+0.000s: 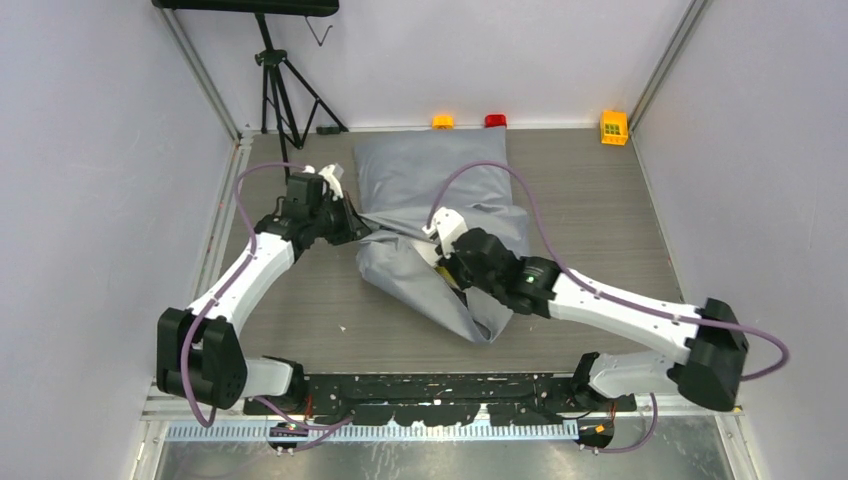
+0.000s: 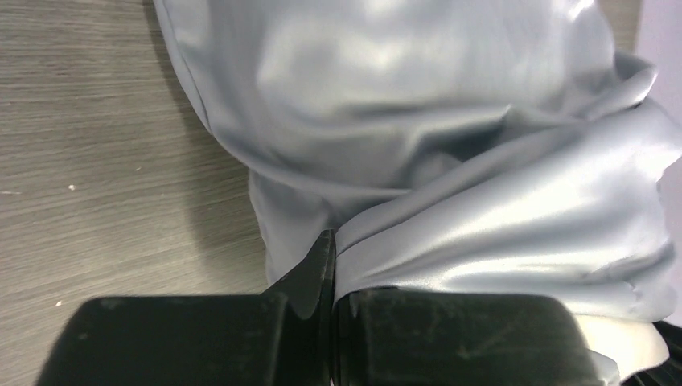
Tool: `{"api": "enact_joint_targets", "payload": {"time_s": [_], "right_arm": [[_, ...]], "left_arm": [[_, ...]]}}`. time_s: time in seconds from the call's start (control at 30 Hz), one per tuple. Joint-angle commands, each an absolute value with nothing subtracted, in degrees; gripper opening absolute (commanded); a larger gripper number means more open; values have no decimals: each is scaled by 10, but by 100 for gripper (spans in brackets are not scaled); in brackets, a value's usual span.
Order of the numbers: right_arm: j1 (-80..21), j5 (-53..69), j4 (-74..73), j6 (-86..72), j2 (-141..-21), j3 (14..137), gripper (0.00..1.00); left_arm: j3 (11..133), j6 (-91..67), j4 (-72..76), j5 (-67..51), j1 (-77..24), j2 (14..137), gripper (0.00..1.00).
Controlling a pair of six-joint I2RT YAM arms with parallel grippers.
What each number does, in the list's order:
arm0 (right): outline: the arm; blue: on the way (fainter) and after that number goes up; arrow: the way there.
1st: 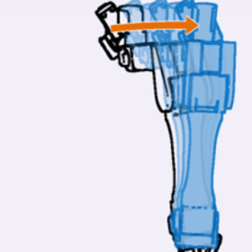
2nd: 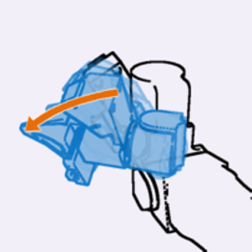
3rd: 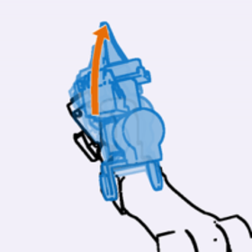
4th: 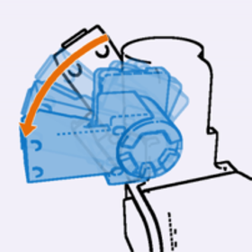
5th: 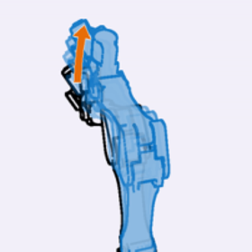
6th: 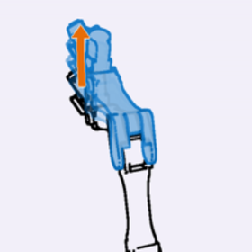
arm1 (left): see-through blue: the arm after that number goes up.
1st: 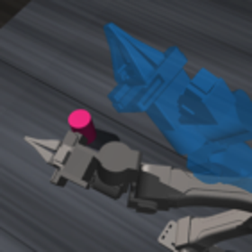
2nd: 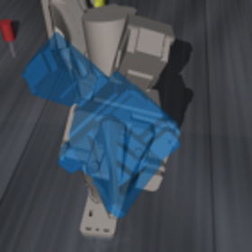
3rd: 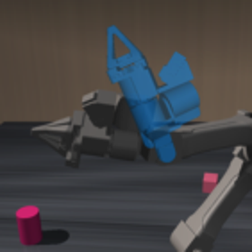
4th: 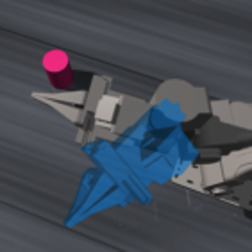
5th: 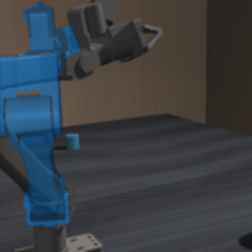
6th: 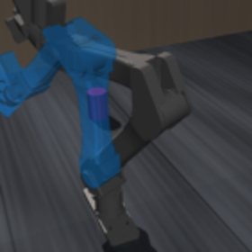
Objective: Remove the pillowcase from the pillow
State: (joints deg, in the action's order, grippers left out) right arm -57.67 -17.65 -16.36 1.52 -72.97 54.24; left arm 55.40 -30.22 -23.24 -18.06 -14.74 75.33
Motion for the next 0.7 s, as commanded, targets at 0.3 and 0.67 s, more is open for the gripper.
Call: {"api": "enact_joint_targets", "payload": {"time_s": [0.3,0.67], "right_arm": [[-472,-135,-255,-130,-609,580,0],[-457,-65,-279,-200,-670,680,0]], "left_arm": [[520,-348,-123,-354,-117,729,19],[476,-314,-151,-395,-150,570,76]]}}
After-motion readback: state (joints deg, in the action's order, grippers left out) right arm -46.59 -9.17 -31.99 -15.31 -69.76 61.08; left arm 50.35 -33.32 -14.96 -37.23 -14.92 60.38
